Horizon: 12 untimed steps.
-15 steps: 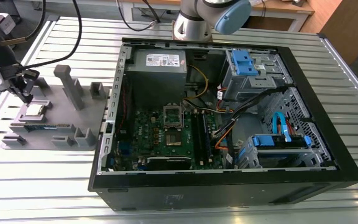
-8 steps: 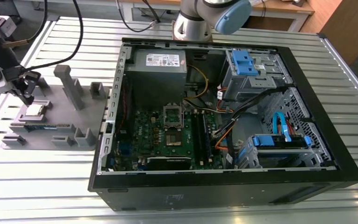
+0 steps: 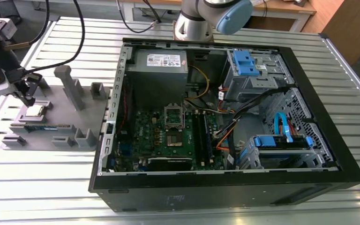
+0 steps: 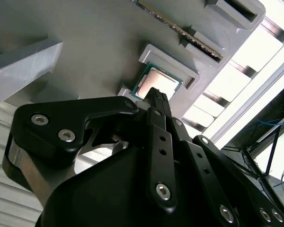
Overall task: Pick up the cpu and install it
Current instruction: 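Pick up the cpu and move it towards the insertion slot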
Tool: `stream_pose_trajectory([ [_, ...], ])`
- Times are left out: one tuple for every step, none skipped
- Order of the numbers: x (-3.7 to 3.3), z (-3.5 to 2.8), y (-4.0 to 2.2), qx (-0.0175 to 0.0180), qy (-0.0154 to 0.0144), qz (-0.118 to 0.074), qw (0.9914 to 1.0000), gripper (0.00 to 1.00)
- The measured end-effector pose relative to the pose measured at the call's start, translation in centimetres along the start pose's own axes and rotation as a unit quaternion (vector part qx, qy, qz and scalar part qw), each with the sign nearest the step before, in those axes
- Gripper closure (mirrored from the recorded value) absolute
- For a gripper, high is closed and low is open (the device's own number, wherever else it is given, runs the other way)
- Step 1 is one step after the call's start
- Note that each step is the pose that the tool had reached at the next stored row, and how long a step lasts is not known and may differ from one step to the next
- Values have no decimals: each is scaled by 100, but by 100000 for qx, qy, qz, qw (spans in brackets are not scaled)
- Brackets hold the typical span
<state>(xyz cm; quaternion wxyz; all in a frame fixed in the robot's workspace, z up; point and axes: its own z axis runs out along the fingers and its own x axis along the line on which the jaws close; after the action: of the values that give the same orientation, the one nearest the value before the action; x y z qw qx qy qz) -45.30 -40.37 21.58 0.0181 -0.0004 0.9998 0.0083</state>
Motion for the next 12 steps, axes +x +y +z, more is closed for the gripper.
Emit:
stream_pose_trajectory([
  [0,6,0,-6,0,-93,100000,89],
  [1,13,-1,-8,2,-186,100000,89],
  [1,20,-1,-13,0,-275,100000,89],
  [2,27,-2,-15,5,-362,99999,89],
  [3,32,-2,-15,9,-421,99999,89],
  [5,38,-3,-14,14,-468,99999,89],
  [6,42,-3,-19,9,-502,99999,89],
  [7,45,-3,-19,10,-522,99999,89],
  [7,45,-3,-18,12,-530,99999,89],
  [8,45,-3,-15,17,-529,99999,89],
  [8,45,-2,-18,13,-529,99999,89],
  [8,46,-2,-19,10,-529,99999,89],
])
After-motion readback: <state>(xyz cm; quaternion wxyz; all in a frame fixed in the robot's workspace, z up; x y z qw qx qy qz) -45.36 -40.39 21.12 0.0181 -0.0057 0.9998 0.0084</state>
